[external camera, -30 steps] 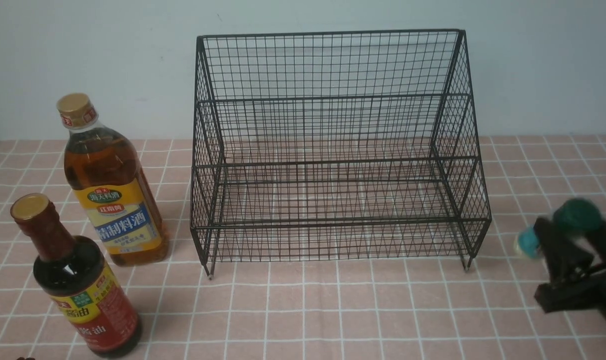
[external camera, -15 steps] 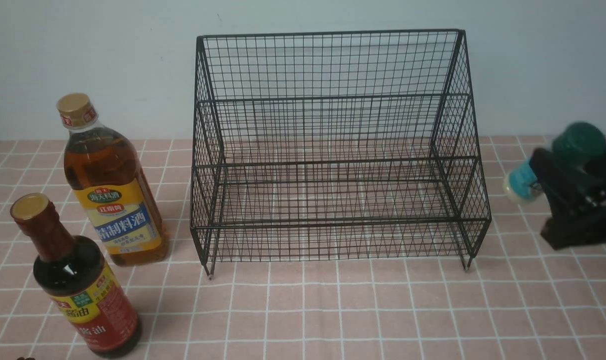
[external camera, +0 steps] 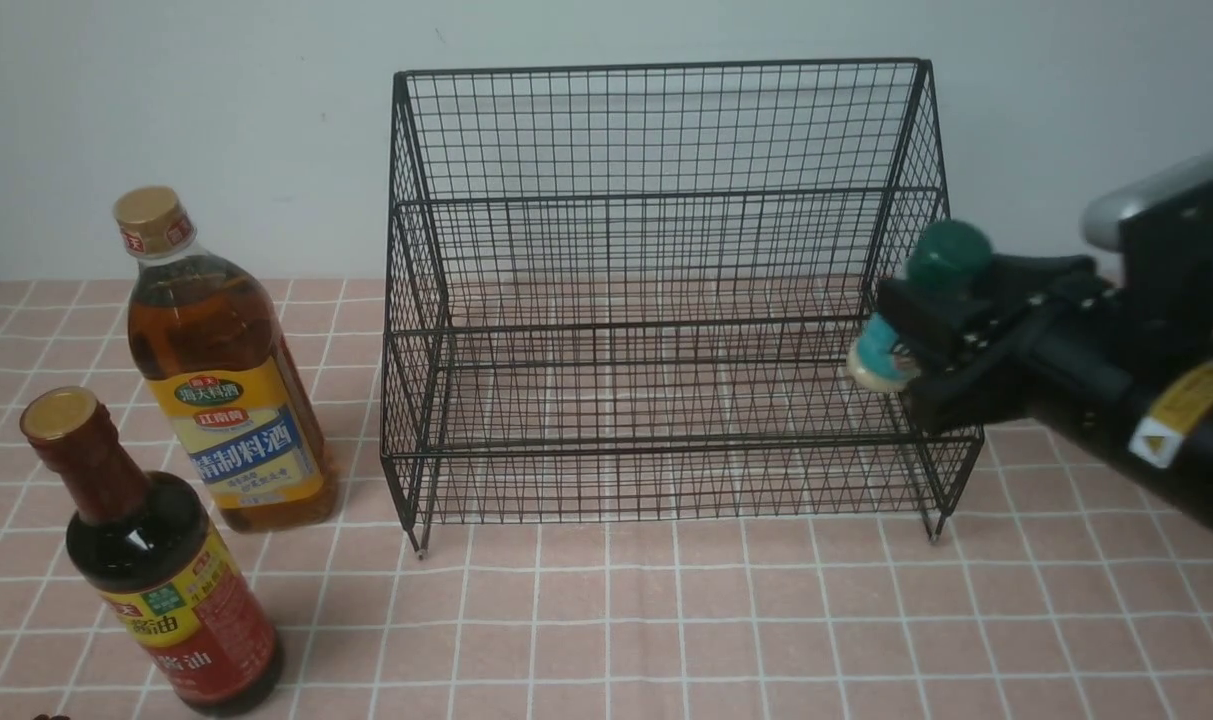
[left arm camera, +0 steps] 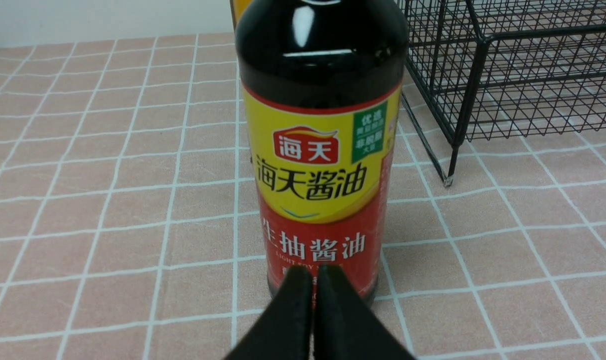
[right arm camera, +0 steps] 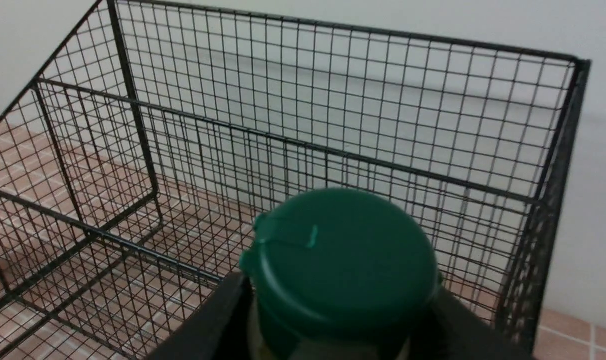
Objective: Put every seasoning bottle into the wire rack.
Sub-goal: Use the right arm to put the condiment bottle back on the shelf
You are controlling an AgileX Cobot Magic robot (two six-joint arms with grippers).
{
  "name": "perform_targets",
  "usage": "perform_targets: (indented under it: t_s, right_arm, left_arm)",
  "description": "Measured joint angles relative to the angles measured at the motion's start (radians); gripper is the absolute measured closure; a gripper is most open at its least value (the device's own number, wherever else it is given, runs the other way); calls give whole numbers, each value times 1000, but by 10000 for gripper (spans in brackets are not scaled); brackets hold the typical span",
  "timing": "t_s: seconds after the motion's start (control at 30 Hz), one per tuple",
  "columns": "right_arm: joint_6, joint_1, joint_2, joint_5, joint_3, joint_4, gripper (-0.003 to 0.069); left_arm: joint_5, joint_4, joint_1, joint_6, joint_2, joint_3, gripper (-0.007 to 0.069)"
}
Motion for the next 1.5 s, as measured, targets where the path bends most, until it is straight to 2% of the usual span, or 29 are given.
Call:
perform_targets:
  t_s: [0.3,0.8,1.5]
  right_arm:
    - [-60,1,188,-121,-42,-3,307]
    - [-109,3,319,-150,-49,-10,307]
    - [-117,3,334,-160,-50,-12,293]
  left_arm:
    - [0,0,0,0,0,0,631]
    - [0,0,0,0,0,0,631]
    - [0,0,0,0,0,0,631]
